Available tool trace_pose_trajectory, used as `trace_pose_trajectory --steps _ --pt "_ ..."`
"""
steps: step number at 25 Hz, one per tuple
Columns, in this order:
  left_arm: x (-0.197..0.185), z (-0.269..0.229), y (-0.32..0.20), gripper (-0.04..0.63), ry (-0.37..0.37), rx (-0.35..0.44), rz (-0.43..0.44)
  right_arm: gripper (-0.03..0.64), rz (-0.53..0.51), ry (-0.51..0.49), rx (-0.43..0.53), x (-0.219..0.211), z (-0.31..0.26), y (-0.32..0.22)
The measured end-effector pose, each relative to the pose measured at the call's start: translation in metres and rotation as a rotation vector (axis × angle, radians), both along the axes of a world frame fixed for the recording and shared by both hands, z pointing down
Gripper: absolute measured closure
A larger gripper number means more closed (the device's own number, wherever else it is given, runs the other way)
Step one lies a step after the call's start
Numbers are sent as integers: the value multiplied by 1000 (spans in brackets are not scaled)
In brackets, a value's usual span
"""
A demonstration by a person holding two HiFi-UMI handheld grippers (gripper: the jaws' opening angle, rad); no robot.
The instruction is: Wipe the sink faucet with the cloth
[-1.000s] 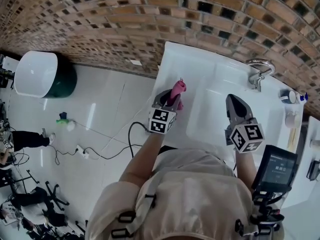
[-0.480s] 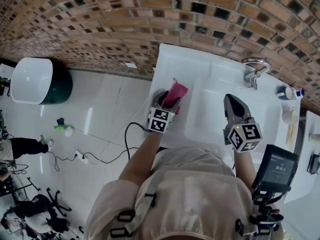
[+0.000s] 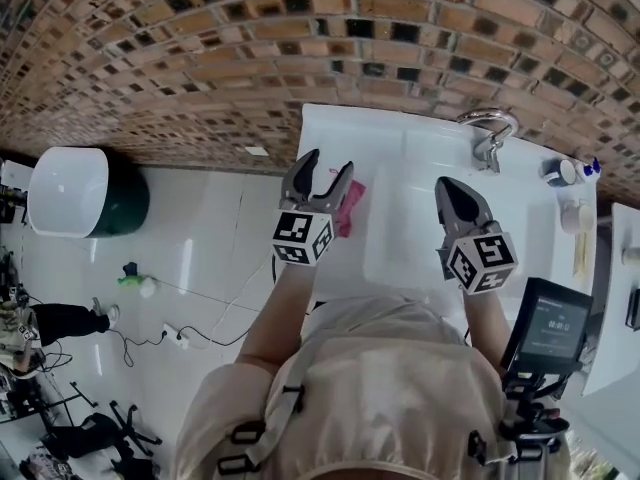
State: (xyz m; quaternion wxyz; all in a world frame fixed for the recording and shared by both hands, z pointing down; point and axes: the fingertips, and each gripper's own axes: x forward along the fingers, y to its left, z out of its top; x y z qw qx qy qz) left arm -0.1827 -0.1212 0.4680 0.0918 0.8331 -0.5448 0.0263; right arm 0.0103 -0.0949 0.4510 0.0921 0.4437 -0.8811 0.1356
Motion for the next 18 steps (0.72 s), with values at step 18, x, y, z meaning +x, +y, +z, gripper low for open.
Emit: trace_pose_trajectory --steps 18 --pt "126 -68 -7 593 -20 67 271 630 30 -60 184 25 -56 -15"
